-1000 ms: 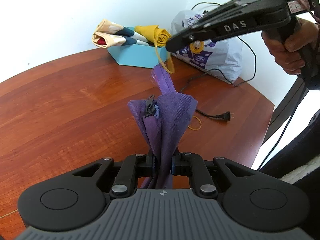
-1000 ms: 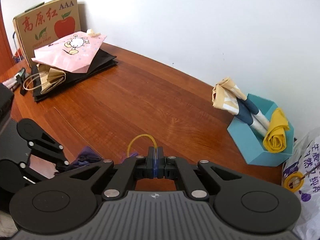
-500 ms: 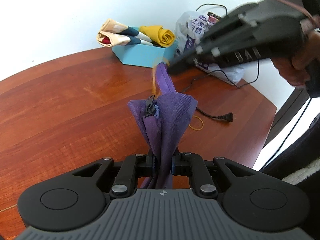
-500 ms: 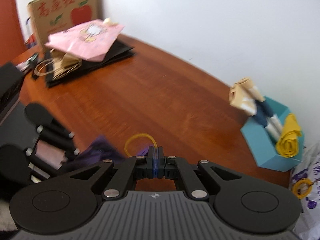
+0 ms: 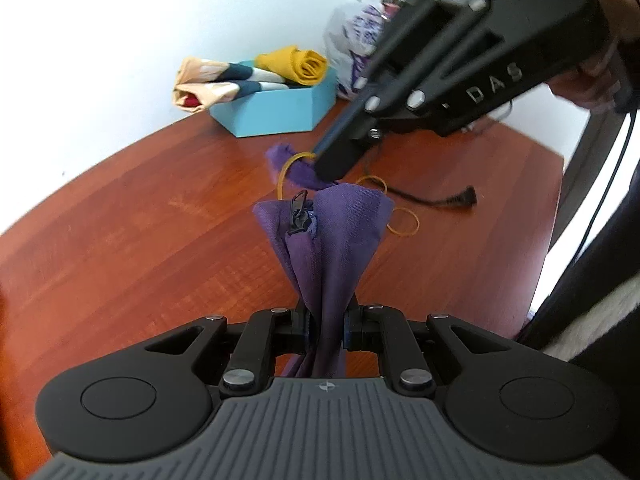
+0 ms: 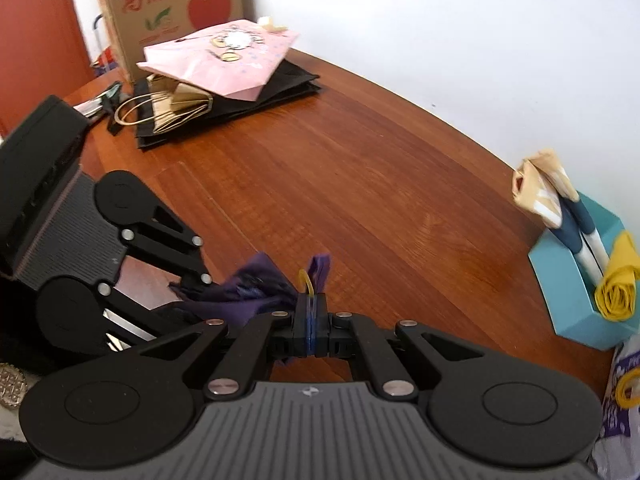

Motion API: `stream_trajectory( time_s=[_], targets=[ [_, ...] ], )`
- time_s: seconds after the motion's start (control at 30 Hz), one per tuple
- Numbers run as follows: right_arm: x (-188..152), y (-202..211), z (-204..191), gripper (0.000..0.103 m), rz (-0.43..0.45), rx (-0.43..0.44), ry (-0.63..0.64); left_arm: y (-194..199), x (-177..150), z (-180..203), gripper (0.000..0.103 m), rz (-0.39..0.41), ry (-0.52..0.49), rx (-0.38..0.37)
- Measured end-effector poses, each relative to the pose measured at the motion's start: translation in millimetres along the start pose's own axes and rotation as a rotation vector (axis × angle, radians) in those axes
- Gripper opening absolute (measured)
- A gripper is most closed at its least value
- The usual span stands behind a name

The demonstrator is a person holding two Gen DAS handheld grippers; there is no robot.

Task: Fold shopping bag
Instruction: 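Loop the rubber band over the bundle's tip with the right tool while the left tool holds it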

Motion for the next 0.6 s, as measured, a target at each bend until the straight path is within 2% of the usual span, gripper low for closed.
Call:
stream_trajectory(
  time_s=[0.33,0.6],
  targets=[
    [4,2,-18,0.0,-0.002,0.02,0.084,-5,0,10,0.015,-0.048,-0.179,0.088],
    [4,5,-18,0.0,-0.004,0.003,0.113,-6,-1,16,0.015,-0.058,-0.277,0.116]
  ],
)
Point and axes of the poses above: each gripper's, at about its wrist camera, not at the fingertips, and y roughly against the way its jaws point, z to its right, x to its top, the point moved 7 cm from there along -y, roughly the way its jaws point, and after that the axes turned 14 degrees about -z, right-handed, at the moved point
